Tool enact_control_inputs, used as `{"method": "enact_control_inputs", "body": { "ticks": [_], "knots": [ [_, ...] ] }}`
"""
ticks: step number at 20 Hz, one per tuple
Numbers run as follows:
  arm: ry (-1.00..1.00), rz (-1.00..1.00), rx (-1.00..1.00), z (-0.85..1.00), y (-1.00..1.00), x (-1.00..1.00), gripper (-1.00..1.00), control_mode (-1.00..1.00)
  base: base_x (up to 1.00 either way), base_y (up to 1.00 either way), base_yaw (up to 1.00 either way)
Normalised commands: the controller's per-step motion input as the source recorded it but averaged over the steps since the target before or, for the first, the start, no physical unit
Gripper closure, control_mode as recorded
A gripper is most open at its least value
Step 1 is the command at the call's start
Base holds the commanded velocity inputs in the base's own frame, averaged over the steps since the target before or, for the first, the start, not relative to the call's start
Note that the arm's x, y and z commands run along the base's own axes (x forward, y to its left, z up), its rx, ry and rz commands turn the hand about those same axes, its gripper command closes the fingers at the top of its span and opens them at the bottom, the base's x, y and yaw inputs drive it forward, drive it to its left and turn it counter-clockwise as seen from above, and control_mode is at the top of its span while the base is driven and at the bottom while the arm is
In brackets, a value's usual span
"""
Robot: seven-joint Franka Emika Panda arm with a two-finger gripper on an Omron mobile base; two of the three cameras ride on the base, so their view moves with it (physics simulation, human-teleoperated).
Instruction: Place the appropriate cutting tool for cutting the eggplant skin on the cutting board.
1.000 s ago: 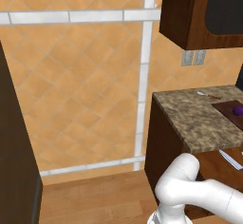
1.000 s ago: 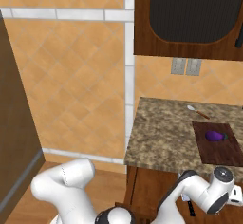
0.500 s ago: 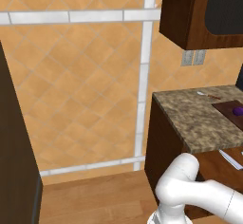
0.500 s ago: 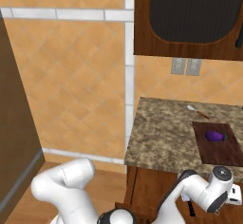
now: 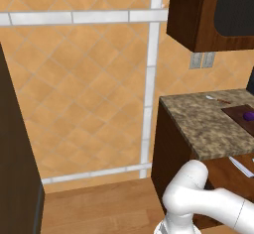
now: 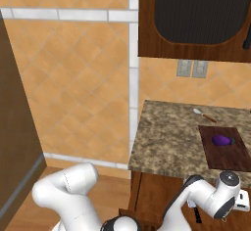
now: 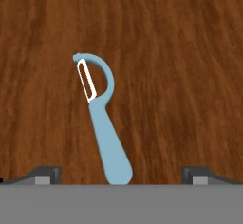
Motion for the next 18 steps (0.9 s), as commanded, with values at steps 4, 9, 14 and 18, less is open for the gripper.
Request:
{"method": "enact_control_inputs", "body": {
  "ticks": [4, 9, 14, 18],
  "knots": [
    [0.01, 0.0, 0.0, -0.01, 0.01, 0.0, -1.0, -1.0, 0.0, 0.0, 0.0],
    [0.05, 0.0, 0.0, -0.04, 0.07, 0.0, -1.0, -1.0, 0.0, 0.0, 0.0],
    [0.06, 0.0, 0.0, -0.03, 0.05, 0.0, -1.0, -1.0, 0.0, 0.0, 0.0],
    [0.01, 0.0, 0.0, 0.0, 0.0, 0.0, -1.0, -1.0, 0.0, 0.0, 0.0]
  ]
}}
